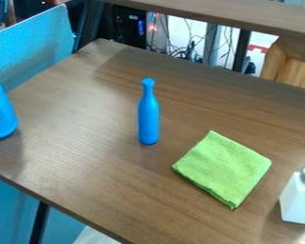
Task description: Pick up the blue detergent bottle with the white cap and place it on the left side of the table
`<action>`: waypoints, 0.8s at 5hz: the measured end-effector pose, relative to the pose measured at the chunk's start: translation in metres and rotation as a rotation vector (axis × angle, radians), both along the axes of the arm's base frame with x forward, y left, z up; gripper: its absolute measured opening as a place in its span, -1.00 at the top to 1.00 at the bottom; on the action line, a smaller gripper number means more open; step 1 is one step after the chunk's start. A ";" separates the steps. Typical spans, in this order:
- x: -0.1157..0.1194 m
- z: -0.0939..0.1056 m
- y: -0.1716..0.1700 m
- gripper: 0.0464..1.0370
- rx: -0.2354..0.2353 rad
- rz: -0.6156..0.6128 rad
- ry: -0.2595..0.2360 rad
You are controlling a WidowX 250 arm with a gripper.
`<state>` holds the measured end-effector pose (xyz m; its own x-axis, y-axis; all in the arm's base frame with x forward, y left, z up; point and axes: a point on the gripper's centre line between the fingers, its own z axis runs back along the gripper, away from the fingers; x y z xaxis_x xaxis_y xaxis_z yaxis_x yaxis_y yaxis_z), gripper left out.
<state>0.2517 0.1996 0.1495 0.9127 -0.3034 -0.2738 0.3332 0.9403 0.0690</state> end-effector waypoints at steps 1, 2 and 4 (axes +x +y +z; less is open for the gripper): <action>0.004 0.016 -0.027 -0.93 -0.015 -0.076 -0.058; 0.006 0.027 -0.063 -0.93 -0.056 -0.159 -0.072; 0.001 0.026 -0.140 -0.93 -0.114 -0.364 -0.037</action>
<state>0.2528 0.0599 0.1753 0.7483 -0.6361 -0.1881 0.6461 0.7632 -0.0110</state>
